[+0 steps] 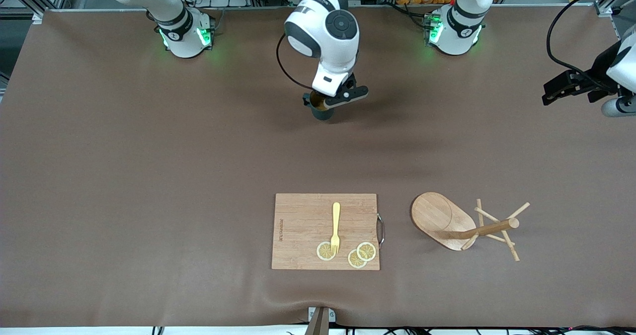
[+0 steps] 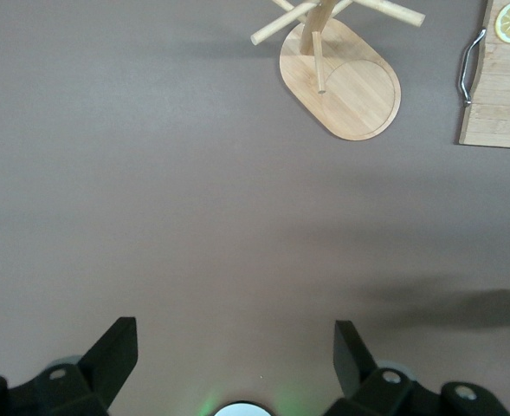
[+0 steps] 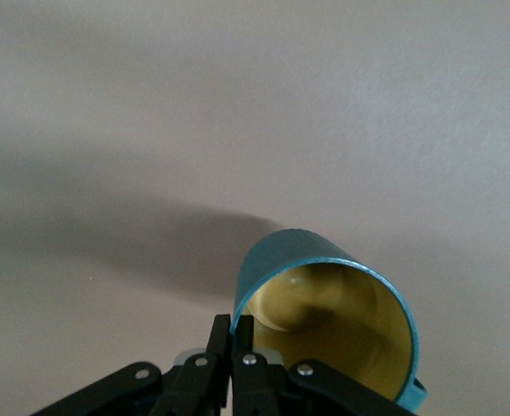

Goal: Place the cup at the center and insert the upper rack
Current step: 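Carry the teal mug with the right gripper toward the table's middle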

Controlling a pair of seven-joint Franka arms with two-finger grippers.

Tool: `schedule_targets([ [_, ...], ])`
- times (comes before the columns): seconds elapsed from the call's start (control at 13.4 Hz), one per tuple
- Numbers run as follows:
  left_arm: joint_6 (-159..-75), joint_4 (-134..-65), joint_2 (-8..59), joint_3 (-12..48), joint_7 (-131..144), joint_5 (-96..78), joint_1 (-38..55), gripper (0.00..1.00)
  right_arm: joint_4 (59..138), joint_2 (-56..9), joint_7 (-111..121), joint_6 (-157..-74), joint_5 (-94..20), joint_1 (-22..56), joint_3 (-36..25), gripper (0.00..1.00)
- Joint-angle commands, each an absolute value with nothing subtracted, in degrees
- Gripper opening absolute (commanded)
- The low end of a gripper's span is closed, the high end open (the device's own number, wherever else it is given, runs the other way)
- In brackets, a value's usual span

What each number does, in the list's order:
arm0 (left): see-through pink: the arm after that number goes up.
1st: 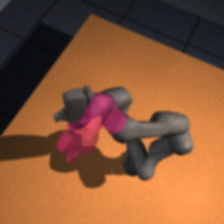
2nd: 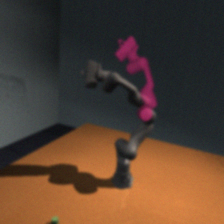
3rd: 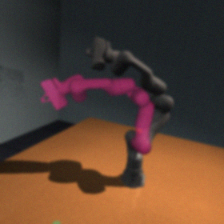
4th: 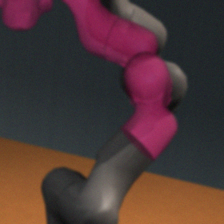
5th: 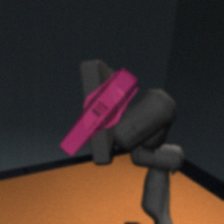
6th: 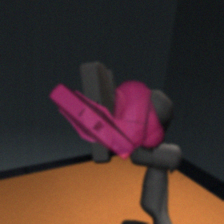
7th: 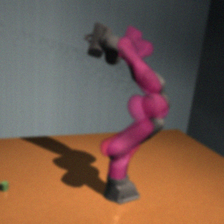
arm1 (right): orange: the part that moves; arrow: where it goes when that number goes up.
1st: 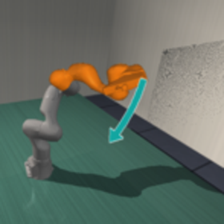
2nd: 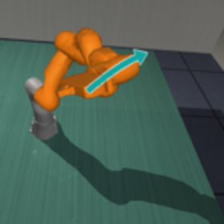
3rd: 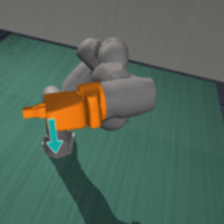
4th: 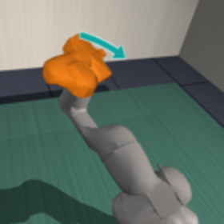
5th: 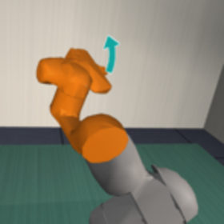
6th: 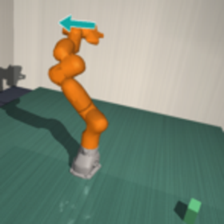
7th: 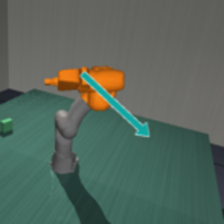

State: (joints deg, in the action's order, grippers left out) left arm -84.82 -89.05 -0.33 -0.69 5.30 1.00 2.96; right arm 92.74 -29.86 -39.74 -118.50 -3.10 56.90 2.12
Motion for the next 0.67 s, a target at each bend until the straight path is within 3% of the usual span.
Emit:
schedule_targets([
  [0.0, -85.0, -88.7, -0.2, -0.4, 4.8, 2.3, 2.7, 1.0, 92.5, -31.5, -43.7, -118.9, -3.0, 58.7, 1.3, 0.0],
  [0.6, -88.0, -88.4, 1.1, -0.4, 3.7, 2.3, 2.6, 1.0, 92.5, -33.7, -51.4, -121.9, -3.3, 59.5, 1.2, 0.0],
])
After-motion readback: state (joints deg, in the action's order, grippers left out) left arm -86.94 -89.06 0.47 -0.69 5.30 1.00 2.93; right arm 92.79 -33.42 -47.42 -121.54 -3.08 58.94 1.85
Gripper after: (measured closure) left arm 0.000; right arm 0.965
